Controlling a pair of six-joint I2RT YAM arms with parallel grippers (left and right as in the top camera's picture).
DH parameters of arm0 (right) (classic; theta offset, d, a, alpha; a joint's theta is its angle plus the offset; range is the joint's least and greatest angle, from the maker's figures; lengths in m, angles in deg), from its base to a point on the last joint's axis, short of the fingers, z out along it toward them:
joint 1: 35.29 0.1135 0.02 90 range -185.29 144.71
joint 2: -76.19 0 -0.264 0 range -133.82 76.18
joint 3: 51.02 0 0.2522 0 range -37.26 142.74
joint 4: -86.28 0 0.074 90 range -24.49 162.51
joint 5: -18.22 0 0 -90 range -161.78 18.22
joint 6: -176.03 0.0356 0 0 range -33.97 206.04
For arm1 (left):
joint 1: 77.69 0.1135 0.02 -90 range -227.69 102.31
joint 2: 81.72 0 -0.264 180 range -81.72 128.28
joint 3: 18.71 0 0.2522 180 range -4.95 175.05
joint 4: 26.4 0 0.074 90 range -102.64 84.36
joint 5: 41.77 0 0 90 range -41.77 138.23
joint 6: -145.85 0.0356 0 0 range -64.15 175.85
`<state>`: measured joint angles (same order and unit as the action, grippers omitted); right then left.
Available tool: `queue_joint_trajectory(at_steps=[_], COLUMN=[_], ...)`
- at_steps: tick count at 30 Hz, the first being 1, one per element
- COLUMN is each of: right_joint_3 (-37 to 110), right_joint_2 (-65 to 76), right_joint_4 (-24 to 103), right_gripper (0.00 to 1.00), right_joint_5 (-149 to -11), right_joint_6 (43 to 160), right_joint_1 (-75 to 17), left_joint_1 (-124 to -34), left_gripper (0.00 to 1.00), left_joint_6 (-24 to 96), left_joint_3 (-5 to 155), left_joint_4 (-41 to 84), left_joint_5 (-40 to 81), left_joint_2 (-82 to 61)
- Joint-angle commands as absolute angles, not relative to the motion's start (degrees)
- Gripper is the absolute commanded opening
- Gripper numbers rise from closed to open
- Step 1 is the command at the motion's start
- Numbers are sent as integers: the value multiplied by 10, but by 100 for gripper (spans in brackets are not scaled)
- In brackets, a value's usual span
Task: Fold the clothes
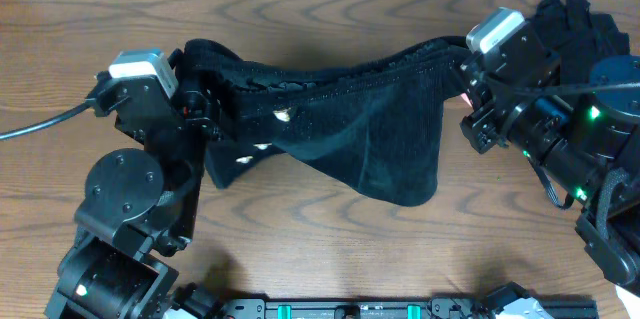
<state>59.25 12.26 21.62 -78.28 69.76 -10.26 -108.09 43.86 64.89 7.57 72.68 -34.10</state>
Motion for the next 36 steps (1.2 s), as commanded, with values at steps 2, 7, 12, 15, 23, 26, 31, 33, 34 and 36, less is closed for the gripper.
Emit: queue_joint_trajectory(at_steps=[2,7,12,15,23,26,31,33,34,36], right_joint_3=[616,616,616,616,616,616,616,616,616,616], right_joint_2=[121,105,91,86,82,82,82,82,82,80], right_joint_4=[223,219,215,211,183,172,170,170,169,165], right_gripper=[1,1,1,1,1,1,1,1,1,1], right_joint_5=[-727,-736,-736,-736,-742,-750,-755,-754,-754,-754], right_joint_6=[697,696,696,696,696,692,691,690,691,690], right_joint_1=[-123,-123,-123,-123,-123,-123,-123,-123,-123,-123], left_joint_1=[-1071,-1071,-1071,-1071,-1071,-1071,-1070,-1070,-1068,-1056], left_gripper=[34,39,46,50,61,61,61,61,61,61], left_joint_6=[448,448,448,449,467,472,486,499,499,504], left_joint_3=[669,669,669,669,670,674,674,675,679,690], left_joint_4=[109,163,209,235,241,235,199,189,190,195], left_joint_5=[767,720,682,659,627,627,578,532,515,469], left_joint_2=[-356,-343,-313,-292,-264,-264,-250,-233,-223,-195])
